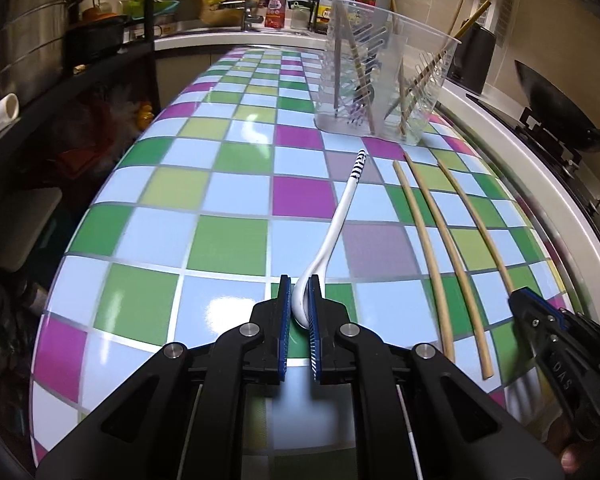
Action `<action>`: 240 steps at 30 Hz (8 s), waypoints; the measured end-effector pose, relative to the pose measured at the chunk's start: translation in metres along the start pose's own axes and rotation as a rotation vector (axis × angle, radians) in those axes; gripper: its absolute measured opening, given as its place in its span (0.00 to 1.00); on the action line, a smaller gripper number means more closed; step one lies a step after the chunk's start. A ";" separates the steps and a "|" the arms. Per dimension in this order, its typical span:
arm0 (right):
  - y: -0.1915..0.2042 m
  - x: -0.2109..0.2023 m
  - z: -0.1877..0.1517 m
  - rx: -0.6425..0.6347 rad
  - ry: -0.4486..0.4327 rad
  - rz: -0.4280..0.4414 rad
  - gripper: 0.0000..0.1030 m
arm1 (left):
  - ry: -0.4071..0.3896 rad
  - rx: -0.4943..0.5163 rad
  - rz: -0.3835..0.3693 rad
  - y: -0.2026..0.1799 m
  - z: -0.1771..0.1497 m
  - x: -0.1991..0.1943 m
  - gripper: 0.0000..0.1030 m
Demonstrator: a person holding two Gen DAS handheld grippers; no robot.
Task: Organize utensils
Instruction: 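Grasp the white spoon with the left tool while the right tool grasps a chopstick, then lift the spoon and chopstick and carry them above the clear container, then open both tools to drop the spoon and chopstick into the container, then move both tools back to the table while the left tool grasps a chopstick, then grasp a chopstick with the right tool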
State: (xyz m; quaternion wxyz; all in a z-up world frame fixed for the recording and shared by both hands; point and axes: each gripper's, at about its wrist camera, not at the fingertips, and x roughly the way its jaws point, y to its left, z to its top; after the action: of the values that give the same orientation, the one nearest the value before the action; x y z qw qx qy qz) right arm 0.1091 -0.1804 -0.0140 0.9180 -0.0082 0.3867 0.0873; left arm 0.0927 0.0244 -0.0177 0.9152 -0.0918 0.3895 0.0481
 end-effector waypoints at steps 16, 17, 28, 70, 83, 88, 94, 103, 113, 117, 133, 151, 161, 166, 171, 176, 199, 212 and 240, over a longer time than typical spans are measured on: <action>0.005 -0.001 -0.009 -0.053 -0.092 -0.032 0.07 | -0.007 0.065 0.016 -0.011 -0.002 0.000 0.09; 0.006 -0.001 -0.009 -0.058 -0.092 -0.036 0.06 | -0.007 0.065 0.015 -0.012 -0.002 0.000 0.09; 0.008 -0.004 -0.005 -0.056 -0.061 -0.052 0.06 | 0.017 0.048 -0.002 -0.011 -0.001 -0.001 0.09; 0.026 -0.136 0.113 -0.102 -0.404 -0.007 0.06 | -0.483 0.184 -0.016 -0.038 0.076 -0.120 0.11; 0.037 -0.171 0.223 -0.149 -0.532 0.103 0.06 | -0.523 0.217 -0.088 -0.044 0.203 -0.153 0.11; 0.041 -0.156 0.258 -0.135 -0.543 0.125 0.06 | -0.554 0.212 -0.080 -0.051 0.250 -0.147 0.11; 0.041 -0.109 0.271 -0.118 -0.488 0.133 0.06 | -0.493 0.263 -0.018 -0.069 0.270 -0.099 0.11; 0.042 -0.049 0.262 -0.121 -0.377 0.128 0.06 | -0.352 0.297 0.022 -0.075 0.263 -0.029 0.11; 0.044 -0.025 0.256 -0.120 -0.330 0.123 0.06 | -0.301 0.292 0.034 -0.072 0.256 -0.002 0.11; 0.045 -0.024 0.256 -0.121 -0.327 0.120 0.06 | -0.296 0.289 0.034 -0.072 0.256 0.000 0.11; 0.043 -0.022 0.256 -0.118 -0.317 0.119 0.06 | -0.294 0.294 0.011 -0.075 0.257 -0.002 0.11; 0.034 -0.079 0.240 -0.120 -0.382 0.106 0.26 | -0.397 0.240 -0.064 -0.064 0.237 -0.068 0.27; 0.024 -0.112 0.170 -0.091 -0.405 0.097 0.27 | -0.375 0.211 -0.110 -0.056 0.140 -0.092 0.28; 0.011 -0.101 0.123 -0.052 -0.342 0.090 0.24 | -0.288 0.197 -0.124 -0.058 0.080 -0.072 0.28; -0.009 -0.085 0.078 0.008 -0.301 0.057 0.13 | -0.175 0.153 -0.134 -0.057 0.023 -0.045 0.28; -0.027 -0.057 0.039 0.076 -0.228 0.063 0.12 | -0.122 0.170 -0.152 -0.066 -0.011 -0.034 0.28; 0.025 -0.018 0.006 -0.014 -0.065 0.171 0.21 | -0.047 0.089 -0.024 -0.029 -0.028 -0.018 0.06; 0.043 -0.002 -0.009 -0.095 -0.005 0.108 0.21 | -0.047 0.079 -0.024 -0.022 -0.024 -0.017 0.07; 0.016 -0.011 -0.023 -0.014 -0.120 -0.044 0.20 | -0.084 0.086 0.005 -0.017 -0.037 -0.024 0.07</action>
State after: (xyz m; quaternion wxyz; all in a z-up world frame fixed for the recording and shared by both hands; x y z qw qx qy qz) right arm 0.0827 -0.1678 -0.0215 0.9412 -0.0180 0.3300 0.0701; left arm 0.0527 0.0000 -0.0229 0.9337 -0.0493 0.3527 0.0376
